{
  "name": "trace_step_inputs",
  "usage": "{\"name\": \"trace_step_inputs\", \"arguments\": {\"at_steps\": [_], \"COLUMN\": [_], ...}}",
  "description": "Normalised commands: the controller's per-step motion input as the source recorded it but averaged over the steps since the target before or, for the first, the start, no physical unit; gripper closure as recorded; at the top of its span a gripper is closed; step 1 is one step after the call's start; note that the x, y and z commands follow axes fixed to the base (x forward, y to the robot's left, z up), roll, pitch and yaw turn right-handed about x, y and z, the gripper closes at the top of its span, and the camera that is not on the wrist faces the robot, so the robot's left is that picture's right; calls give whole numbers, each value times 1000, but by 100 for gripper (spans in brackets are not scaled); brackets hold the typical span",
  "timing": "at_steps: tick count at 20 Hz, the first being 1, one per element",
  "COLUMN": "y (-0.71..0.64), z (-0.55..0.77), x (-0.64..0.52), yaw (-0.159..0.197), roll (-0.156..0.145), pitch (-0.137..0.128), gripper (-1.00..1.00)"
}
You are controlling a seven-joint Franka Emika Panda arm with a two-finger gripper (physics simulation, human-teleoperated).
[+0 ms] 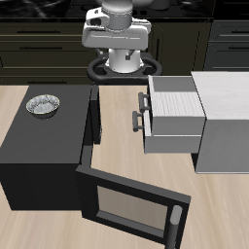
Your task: Place the bowl in the top drawer
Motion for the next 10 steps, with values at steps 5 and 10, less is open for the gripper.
{"name": "trace_step_inputs", "arguments": {"at_steps": [5,10], "y": [24,-110], "z": [20,97], "x": [23,77], "yaw": [2,14], "roll": [3,56], "pitch": [-4,22], "gripper": [-100,-100]}}
